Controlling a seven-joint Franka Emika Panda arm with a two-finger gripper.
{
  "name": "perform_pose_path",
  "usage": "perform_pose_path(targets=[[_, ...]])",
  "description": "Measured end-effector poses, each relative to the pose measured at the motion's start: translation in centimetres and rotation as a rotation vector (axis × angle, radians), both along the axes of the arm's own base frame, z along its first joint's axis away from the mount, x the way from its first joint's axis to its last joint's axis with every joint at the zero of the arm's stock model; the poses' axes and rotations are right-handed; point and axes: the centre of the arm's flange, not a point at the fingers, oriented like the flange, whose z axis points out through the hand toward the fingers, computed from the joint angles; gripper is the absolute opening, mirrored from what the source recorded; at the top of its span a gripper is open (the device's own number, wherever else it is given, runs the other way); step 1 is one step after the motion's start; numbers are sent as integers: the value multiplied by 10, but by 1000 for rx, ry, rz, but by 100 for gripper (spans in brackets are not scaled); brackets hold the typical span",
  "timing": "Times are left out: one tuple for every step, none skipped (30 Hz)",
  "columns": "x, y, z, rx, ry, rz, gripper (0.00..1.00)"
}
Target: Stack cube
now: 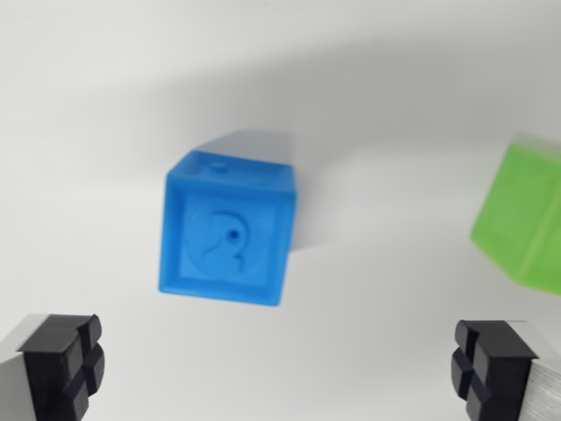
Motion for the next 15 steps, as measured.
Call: perform_pose_path(targets=[[0, 4, -3, 1, 0, -4, 100], [-1, 7, -5, 1, -1, -8, 100], [-1, 11, -8, 1, -1, -11, 100], [-1, 14, -11, 2, -2, -15, 100], [-2, 18, -14, 3, -2, -19, 100], [-2, 21, -17, 3, -2, -22, 100], [-3, 23, -19, 3, -2, -22, 100], [-3, 25, -22, 4, -3, -22, 100], [-3, 26, -25, 5, -4, -22, 100], [-3, 26, -29, 5, -3, -22, 100], [-3, 25, -34, 5, -3, -24, 100], [-3, 24, -40, 4, -3, -25, 100], [-3, 23, -45, 3, -2, -27, 100], [-2, 23, -50, 3, -1, -28, 100], [-2, 22, -55, 3, 0, -28, 100]])
